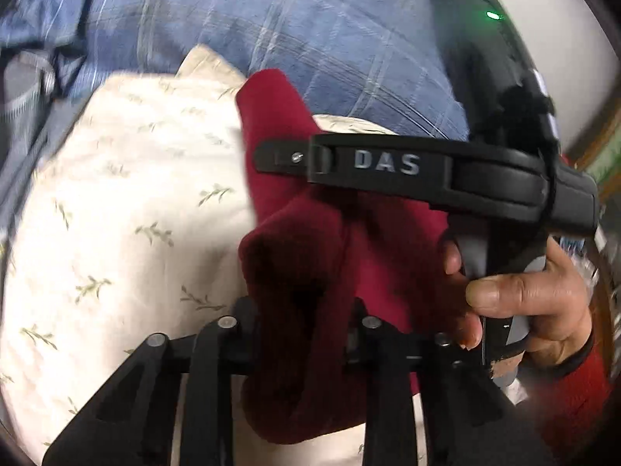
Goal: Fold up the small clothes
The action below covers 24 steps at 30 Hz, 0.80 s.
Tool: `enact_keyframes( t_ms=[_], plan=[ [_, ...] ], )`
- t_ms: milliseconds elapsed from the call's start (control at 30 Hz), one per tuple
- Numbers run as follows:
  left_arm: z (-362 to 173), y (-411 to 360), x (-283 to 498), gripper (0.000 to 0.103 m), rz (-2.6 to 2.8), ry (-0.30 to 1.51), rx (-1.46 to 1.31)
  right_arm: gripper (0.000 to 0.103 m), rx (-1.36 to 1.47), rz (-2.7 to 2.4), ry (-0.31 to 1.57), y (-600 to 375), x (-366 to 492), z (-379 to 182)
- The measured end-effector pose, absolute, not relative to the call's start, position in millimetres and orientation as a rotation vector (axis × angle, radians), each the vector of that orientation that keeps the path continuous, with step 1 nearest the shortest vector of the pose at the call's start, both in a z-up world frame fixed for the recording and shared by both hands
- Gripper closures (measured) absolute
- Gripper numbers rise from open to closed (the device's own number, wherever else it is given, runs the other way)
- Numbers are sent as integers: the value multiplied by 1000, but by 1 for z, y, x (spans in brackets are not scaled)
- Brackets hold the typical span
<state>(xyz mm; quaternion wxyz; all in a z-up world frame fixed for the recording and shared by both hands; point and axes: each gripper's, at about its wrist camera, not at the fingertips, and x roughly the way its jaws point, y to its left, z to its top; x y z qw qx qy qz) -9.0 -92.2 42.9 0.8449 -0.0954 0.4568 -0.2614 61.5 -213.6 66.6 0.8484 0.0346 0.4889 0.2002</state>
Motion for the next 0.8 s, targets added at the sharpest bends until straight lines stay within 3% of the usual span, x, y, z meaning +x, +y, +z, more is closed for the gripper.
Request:
enact_keyframes(
  t_ms=[267, 467, 800],
  plan=[
    [79, -116, -28, 85, -591, 891, -155, 77, 214, 434, 953, -265, 33, 112],
    [113, -188, -46, 85, -689, 854, -40, 79, 220, 349, 891, -335, 4, 147],
    [107, -319, -56, 85, -829, 876, 103, 83, 299, 118, 884, -469, -22, 133]
  ],
)
